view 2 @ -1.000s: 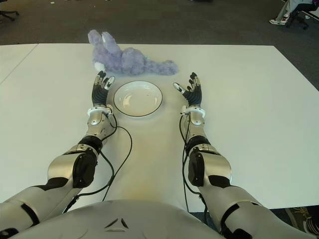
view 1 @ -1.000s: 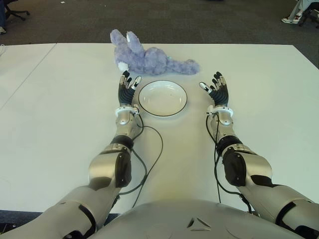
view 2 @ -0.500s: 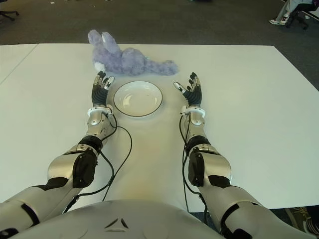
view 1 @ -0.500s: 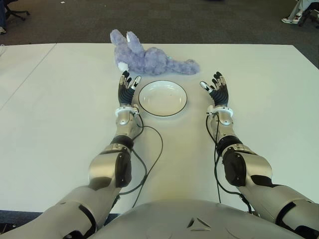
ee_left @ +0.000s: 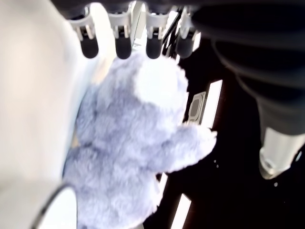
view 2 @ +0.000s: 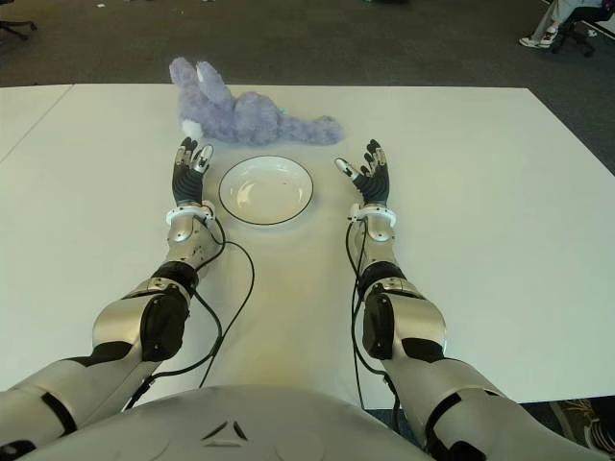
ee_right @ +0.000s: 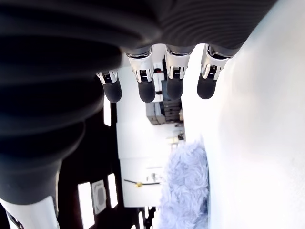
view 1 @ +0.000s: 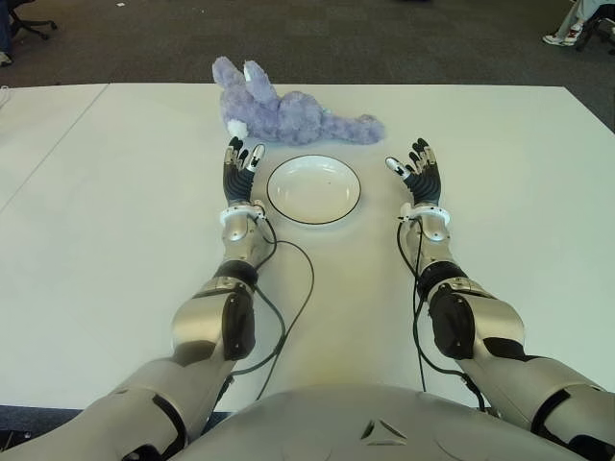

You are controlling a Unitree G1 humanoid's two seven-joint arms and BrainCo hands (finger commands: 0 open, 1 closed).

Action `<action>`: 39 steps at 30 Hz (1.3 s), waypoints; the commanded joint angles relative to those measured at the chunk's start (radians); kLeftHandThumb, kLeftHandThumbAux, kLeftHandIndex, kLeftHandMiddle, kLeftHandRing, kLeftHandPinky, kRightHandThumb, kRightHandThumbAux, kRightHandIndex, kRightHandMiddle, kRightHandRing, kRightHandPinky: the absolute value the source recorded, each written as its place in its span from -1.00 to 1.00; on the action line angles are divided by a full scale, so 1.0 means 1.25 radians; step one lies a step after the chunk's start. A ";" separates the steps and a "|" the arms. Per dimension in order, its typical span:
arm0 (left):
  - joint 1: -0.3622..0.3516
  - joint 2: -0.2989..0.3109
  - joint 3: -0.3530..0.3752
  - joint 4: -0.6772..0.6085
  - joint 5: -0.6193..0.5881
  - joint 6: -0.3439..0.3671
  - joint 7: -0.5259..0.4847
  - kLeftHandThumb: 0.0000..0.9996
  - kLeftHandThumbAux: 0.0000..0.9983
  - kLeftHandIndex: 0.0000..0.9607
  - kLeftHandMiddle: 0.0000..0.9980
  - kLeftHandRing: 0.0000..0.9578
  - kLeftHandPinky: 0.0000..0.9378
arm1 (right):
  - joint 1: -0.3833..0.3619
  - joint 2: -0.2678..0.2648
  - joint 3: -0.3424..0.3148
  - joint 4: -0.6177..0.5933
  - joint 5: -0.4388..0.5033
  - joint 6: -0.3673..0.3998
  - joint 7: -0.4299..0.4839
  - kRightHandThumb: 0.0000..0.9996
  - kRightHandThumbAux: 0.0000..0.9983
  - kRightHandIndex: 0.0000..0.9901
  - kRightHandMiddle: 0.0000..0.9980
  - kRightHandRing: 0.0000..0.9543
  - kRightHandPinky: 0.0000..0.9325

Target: Put the doll into the plate.

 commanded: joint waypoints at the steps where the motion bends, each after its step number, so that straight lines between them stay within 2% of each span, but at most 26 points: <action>1: 0.136 0.027 0.037 0.084 -0.028 0.032 0.018 -1.00 0.19 -1.00 -0.96 -0.97 -0.98 | 0.177 0.047 -0.012 0.113 0.015 0.132 0.001 -1.00 0.47 -0.93 -0.94 -0.94 -0.89; 12: 0.088 0.089 0.024 0.074 -0.005 0.027 0.061 -1.00 0.22 -1.00 -0.99 -1.00 -1.00 | 0.174 0.046 -0.007 0.113 0.010 0.138 -0.006 -1.00 0.45 -0.94 -0.94 -0.94 -0.90; 24: 0.026 0.140 0.029 0.070 -0.013 0.028 0.064 -1.00 0.25 -1.00 -1.00 -1.00 -0.99 | 0.175 0.046 -0.013 0.113 0.016 0.136 -0.001 -1.00 0.44 -0.94 -0.94 -0.95 -0.94; 30: -0.007 0.163 0.019 0.069 -0.005 0.039 0.066 -1.00 0.31 -1.00 -1.00 -1.00 -0.98 | 0.172 0.048 -0.020 0.113 0.023 0.144 0.000 -1.00 0.49 -0.93 -0.94 -0.94 -0.88; 36: -0.038 0.191 -0.010 0.074 0.030 0.062 0.093 -0.87 0.41 -1.00 -1.00 -1.00 -0.97 | 0.171 0.049 -0.016 0.114 0.020 0.144 -0.006 -1.00 0.49 -0.92 -0.93 -0.93 -0.87; 39: -0.050 0.203 -0.049 0.074 0.075 0.066 0.129 -0.85 0.42 -1.00 -1.00 -1.00 -0.98 | 0.171 0.048 -0.009 0.114 0.011 0.140 -0.013 -1.00 0.48 -0.92 -0.93 -0.93 -0.87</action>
